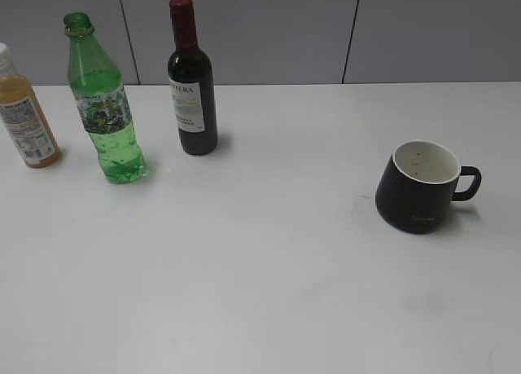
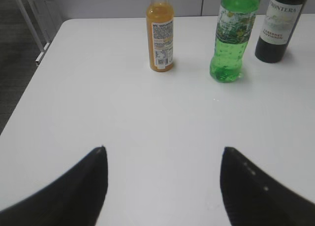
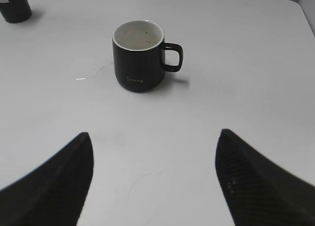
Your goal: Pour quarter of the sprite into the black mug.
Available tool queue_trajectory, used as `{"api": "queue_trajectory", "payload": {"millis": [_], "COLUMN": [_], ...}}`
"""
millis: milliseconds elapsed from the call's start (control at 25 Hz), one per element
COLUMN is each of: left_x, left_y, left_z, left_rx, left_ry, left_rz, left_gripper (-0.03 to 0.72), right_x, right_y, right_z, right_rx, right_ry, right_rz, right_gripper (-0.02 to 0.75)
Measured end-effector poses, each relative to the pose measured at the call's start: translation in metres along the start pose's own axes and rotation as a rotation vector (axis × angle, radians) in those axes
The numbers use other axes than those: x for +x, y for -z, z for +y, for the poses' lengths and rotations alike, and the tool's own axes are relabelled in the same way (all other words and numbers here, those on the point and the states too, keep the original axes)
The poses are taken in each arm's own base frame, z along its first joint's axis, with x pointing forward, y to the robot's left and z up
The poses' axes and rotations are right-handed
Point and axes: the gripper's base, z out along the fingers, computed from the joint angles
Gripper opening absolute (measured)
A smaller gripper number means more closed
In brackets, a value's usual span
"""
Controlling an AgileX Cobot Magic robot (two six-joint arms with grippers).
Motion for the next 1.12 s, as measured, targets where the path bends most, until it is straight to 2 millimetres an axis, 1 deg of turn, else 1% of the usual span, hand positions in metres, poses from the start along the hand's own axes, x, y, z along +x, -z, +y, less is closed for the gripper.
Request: {"api": "queue_trajectory", "payload": {"millis": [560,760,920,1000,1120], "left_x": [0.000,0.000,0.000,0.000,0.000], "left_y": [0.000,0.000,0.000,0.000,0.000], "left_z": [0.000,0.000,0.000,0.000,0.000], "left_rx": [0.000,0.000,0.000,0.000,0.000], "left_ry": [0.000,0.000,0.000,0.000,0.000], "left_rz": [0.000,0.000,0.000,0.000,0.000], "left_gripper": [0.543,0.543,0.543,0.543,0.543], "right_x": [-0.001,-0.019,-0.034,-0.040,-0.043], "right_y": [0.001,0.004,-0.001,-0.007,-0.022], "right_z": [0.000,-0.001,-0.003,-0.005,-0.008], "right_rx": [0.000,0.008,0.019,0.029,0.043], "right_ry": [0.000,0.012,0.004,0.001,-0.008], "right_rz": [-0.010,-0.155,-0.242,-0.276,-0.286], "right_gripper": [0.587,0.638,0.648,0.648,0.648]}}
